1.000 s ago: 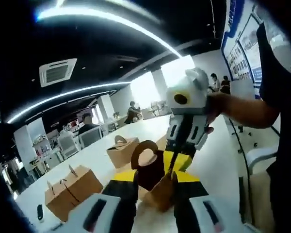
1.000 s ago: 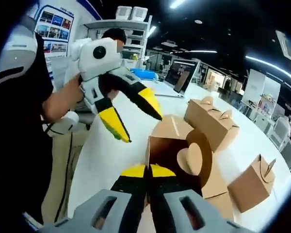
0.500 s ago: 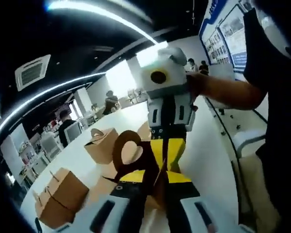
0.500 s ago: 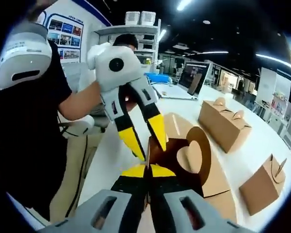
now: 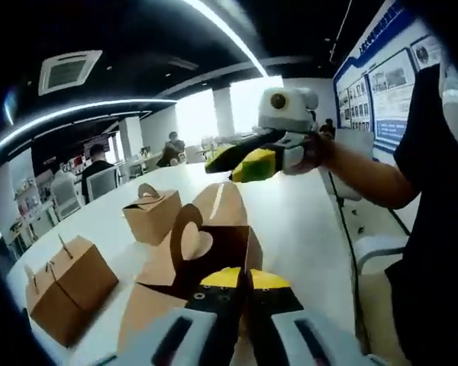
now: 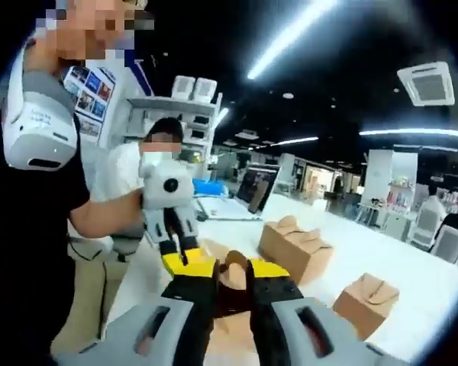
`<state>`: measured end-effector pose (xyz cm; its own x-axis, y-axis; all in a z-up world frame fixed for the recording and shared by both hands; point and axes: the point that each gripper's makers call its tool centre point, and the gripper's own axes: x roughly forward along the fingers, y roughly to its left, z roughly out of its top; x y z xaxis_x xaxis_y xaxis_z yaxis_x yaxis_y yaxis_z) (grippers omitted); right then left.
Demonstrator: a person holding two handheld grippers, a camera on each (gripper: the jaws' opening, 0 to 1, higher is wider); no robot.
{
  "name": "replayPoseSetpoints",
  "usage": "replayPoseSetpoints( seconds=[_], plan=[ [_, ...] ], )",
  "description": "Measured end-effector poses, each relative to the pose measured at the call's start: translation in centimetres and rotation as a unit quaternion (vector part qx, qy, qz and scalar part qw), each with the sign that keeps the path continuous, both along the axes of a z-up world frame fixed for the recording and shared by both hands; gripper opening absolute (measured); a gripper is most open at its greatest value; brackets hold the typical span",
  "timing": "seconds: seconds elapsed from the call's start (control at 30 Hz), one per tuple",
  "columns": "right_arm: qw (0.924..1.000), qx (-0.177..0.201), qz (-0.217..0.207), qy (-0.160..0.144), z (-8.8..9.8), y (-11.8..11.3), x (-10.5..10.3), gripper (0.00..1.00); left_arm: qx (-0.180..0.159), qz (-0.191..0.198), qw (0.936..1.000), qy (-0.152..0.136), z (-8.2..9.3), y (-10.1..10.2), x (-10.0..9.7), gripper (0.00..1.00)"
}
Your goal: Pick up one paper box from the group, open the paper box, and remove the item inside
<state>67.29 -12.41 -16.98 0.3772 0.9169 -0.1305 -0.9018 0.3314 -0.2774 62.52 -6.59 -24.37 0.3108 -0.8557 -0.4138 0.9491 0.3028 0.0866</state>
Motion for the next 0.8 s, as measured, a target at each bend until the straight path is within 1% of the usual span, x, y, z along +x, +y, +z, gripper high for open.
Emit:
replayPoseSetpoints(
  seconds=[0.07, 0.13, 0.17, 0.2, 0.23, 0.27, 0.3, 0.37, 0.4, 0.47, 0.53, 0.57, 0.6, 0.63, 0.67, 0.7, 0.77, 0.8],
  plan=[
    [0.9995, -0.029, -0.009, -0.011, -0.5, -0.7, 0.9, 0.28, -0.004, -0.005, 0.9999, 0.01, 0.0, 0.1, 0.0, 0.05],
    [0.9973, -0.071, -0.006, -0.019, -1.5, -1.0, 2.0, 0.3, -0.009, -0.013, 0.9997, 0.021, 0.0, 0.1, 0.1, 0.05],
    [0.9962, -0.087, 0.003, -0.01, -2.2, -0.9, 2.3, 0.29, -0.013, -0.016, 0.9993, 0.03, 0.0, 0.1, 0.0, 0.05],
    [0.9964, -0.084, 0.014, -0.001, -2.4, -0.5, 2.3, 0.28, -0.024, -0.012, 0.9981, 0.056, 0.0, 0.0, 0.0, 0.05],
    [0.9964, -0.077, 0.032, 0.014, -2.6, 0.0, 2.3, 0.29, -0.03, -0.008, 0.9969, 0.073, 0.0, 0.0, 0.1, 0.05],
    [0.996, -0.072, 0.047, 0.023, -2.8, 0.5, 2.3, 0.29, -0.031, -0.01, 0.9963, 0.08, 0.0, 0.0, 0.2, 0.05],
    [0.9956, -0.073, 0.056, 0.02, -2.9, 0.9, 2.5, 0.3, -0.032, -0.011, 0.996, 0.083, 0.0, 0.0, 0.4, 0.05],
    [0.9939, -0.088, 0.065, 0.017, -3.6, 1.6, 2.8, 0.33, -0.025, -0.02, 0.9955, 0.089, -0.1, -0.1, 0.3, 0.05],
    [0.9921, -0.101, 0.073, 0.011, -3.8, 2.0, 2.8, 0.36, -0.021, -0.024, 0.9951, 0.094, -0.1, -0.1, 0.2, 0.05],
    [0.9868, -0.131, 0.096, 0.0, -4.4, 2.7, 2.6, 0.39, -0.012, -0.035, 0.9942, 0.101, -0.1, -0.2, 0.2, 0.05],
    [0.9797, -0.167, 0.111, -0.013, -5.1, 3.3, 2.8, 0.39, -0.001, -0.047, 0.9933, 0.106, -0.2, -0.2, 0.2, 0.05],
    [0.9775, -0.173, 0.12, -0.015, -5.1, 3.6, 2.6, 0.39, 0.004, -0.053, 0.9929, 0.106, -0.3, -0.3, 0.2, 0.05],
    [0.9744, -0.184, 0.126, -0.027, -5.1, 3.9, 2.8, 0.38, 0.011, -0.059, 0.9921, 0.11, -0.3, -0.3, 0.1, 0.05],
    [0.9696, -0.201, 0.137, -0.03, -5.3, 4.0, 2.6, 0.37, 0.018, -0.066, 0.9914, 0.111, -0.4, -0.3, 0.0, 0.05],
    [0.9625, -0.222, 0.152, -0.034, -5.6, 4.1, 2.3, 0.33, 0.025, -0.074, 0.9904, 0.114, -0.4, -0.3, -0.1, 0.05],
    [0.9539, -0.247, 0.164, -0.044, -5.8, 4.1, 2.3, 0.31, 0.033, -0.081, 0.9887, 0.122, -0.4, -0.4, -0.1, 0.05],
    [0.9475, -0.264, 0.171, -0.055, -5.8, 4.4, 2.3, 0.29, 0.04, -0.086, 0.986, 0.136, -0.5, -0.4, 0.1, 0.05],
    [0.9444, -0.272, 0.178, -0.051, -6.0, 4.5, 2.1, 0.27, 0.042, -0.092, 0.9843, 0.145, -0.5, -0.5, 0.1, 0.05]
  ],
)
